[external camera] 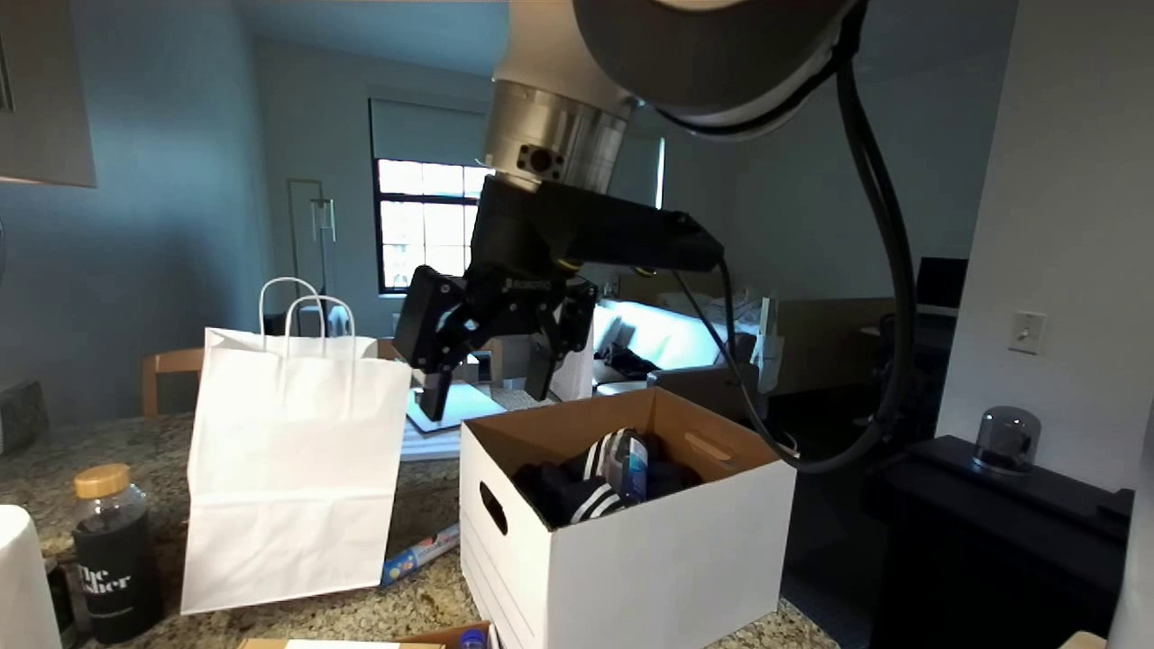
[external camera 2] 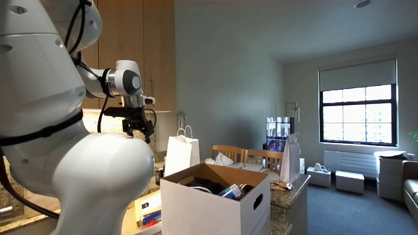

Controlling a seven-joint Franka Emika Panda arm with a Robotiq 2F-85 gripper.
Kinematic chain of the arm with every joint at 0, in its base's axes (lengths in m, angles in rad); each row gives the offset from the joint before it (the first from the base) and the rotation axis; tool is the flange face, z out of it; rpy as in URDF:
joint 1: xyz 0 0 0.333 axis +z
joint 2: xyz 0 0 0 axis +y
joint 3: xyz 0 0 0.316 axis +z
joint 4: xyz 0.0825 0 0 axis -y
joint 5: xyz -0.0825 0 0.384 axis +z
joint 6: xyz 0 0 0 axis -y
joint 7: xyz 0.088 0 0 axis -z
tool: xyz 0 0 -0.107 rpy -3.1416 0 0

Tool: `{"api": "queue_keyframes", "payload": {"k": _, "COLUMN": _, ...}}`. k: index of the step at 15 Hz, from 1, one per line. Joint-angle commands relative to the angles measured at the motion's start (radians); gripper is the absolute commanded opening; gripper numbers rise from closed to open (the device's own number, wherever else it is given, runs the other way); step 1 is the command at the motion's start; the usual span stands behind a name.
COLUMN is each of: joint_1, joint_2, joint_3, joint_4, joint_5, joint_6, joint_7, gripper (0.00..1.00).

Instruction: Pick up two empty bottles and place them in the white storage box

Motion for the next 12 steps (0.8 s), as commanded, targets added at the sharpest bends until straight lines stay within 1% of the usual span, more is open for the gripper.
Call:
{"api": "queue_keyframes", "payload": {"k": 1, "joint_1": 0.032, "joint_2": 0.138, "joint_3": 0.072, "joint_4": 0.080, "joint_5": -0.030, "joint_6": 0.047, "joint_7": 0.050, "gripper": 1.00}}
{"api": "queue_keyframes", "payload": {"k": 4, "joint_1": 0.046, "joint_2": 0.272, "joint_3": 0.152, "joint_4": 0.152, "joint_5": -0.062, "joint_6": 0.041, "joint_7": 0.047, "gripper": 1.00}}
{"api": "queue_keyframes", "payload": {"k": 6, "joint_1": 0.064, "joint_2": 0.370, "joint_3": 0.193, "joint_4": 0.193, "joint_5": -0.050, "joint_6": 0.051, "joint_7": 0.059, "gripper": 1.00}}
{"api": "queue_keyframes", "payload": {"k": 8, "joint_1": 0.063, "joint_2": 0.461, "joint_3": 0.249, "joint_4": 0.218, "joint_5": -0.143, "joint_6": 0.068, "joint_7": 0.134, "gripper": 1.00}}
{"api": "queue_keyframes", "payload": {"k": 9, "joint_1": 0.067, "joint_2": 0.503, "joint_3": 0.261, "joint_4": 0.235, "joint_5": -0.207, "joint_6": 0.080, "joint_7": 0.171, "gripper": 1.00}}
{"api": "queue_keyframes", "payload": {"k": 10, "joint_1": 0.077, "joint_2": 0.531, "joint_3": 0.260, "joint_4": 0.249, "joint_5": -0.249, "joint_6": 0.087, "joint_7": 0.198, "gripper": 1.00}}
{"api": "queue_keyframes", "payload": {"k": 11, "joint_1": 0.097, "joint_2": 0.543, "joint_3": 0.243, "joint_4": 0.275, "joint_5": -0.201, "joint_6": 0.050, "joint_7": 0.119, "gripper": 1.00}}
{"api": "queue_keyframes", "payload": {"k": 12, "joint_1": 0.103, "joint_2": 0.486, "joint_3": 0.228, "joint_4": 0.225, "joint_5": -0.187, "joint_6": 0.063, "joint_7": 0.143, "gripper": 1.00}}
